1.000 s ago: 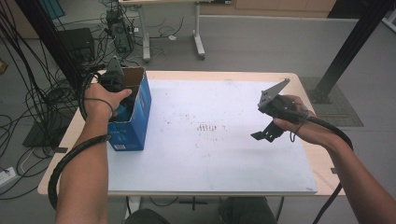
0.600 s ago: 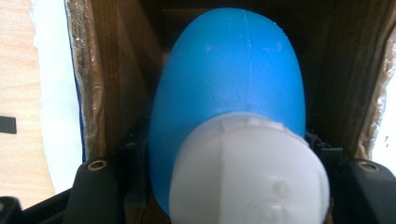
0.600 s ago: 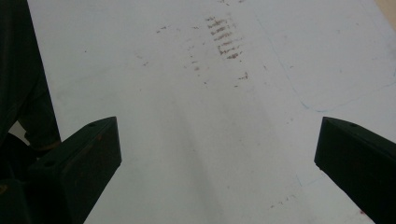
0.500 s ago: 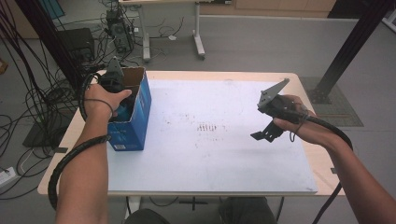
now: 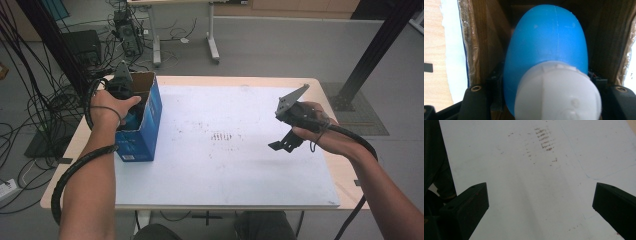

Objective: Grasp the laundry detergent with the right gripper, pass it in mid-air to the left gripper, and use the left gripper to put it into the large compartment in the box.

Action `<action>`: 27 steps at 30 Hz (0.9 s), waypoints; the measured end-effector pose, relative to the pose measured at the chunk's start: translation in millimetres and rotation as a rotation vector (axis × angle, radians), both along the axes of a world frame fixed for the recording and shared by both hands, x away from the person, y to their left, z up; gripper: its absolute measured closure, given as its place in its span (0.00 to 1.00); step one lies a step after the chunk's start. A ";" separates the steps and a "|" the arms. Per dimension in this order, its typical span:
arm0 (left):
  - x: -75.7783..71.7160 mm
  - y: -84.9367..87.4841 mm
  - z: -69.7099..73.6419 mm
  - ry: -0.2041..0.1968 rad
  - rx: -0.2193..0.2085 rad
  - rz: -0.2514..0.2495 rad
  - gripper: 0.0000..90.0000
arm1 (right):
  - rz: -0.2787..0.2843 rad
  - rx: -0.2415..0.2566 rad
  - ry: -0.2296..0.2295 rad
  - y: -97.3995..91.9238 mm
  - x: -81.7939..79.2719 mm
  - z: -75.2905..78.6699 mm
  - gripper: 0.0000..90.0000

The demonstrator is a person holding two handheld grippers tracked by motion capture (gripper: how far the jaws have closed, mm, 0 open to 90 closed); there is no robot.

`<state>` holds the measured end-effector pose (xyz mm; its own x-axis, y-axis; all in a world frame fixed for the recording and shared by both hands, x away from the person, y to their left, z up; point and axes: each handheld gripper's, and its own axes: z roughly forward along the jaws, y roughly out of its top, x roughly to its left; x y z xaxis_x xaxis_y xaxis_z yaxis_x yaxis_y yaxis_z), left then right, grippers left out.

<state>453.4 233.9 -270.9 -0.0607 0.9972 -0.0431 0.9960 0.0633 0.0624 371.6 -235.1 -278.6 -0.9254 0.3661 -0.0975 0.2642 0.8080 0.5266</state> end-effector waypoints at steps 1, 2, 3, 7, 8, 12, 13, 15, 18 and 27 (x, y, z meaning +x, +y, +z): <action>0.0 0.1 -0.1 0.000 -0.001 0.000 0.40 | 0.000 0.000 0.000 -0.2 0.0 0.0 0.01; 0.0 0.2 -0.1 0.000 0.000 0.000 0.40 | 0.001 -0.001 0.000 -0.3 0.0 0.0 0.01; 0.0 0.2 -0.2 -0.001 -0.001 0.003 0.40 | -0.001 0.000 0.000 -0.3 -0.1 0.0 0.01; -0.1 0.4 -0.1 0.000 -0.002 0.002 0.40 | -0.001 -0.002 0.000 -0.5 0.1 0.6 0.01; -0.1 0.5 0.0 0.001 -0.002 0.001 0.40 | -0.002 -0.002 0.000 -0.4 0.1 0.8 0.01; -0.1 0.3 -0.1 -0.001 0.001 -0.001 0.40 | -0.002 -0.001 0.000 -0.1 0.2 1.3 0.01; -0.2 0.2 -0.2 -0.002 0.001 -0.001 0.40 | -0.001 -0.002 0.000 0.0 0.2 1.3 0.01; -0.2 0.2 -0.2 -0.002 0.001 -0.001 0.40 | 0.000 -0.004 0.000 0.3 0.1 1.1 0.01; -0.2 0.6 0.0 -0.002 0.001 0.000 0.40 | 0.004 -0.007 -0.001 0.3 0.1 1.0 0.01; -0.5 -0.1 -0.4 -0.005 0.001 -0.004 0.39 | 0.003 -0.007 -0.003 -0.4 -0.3 0.9 0.01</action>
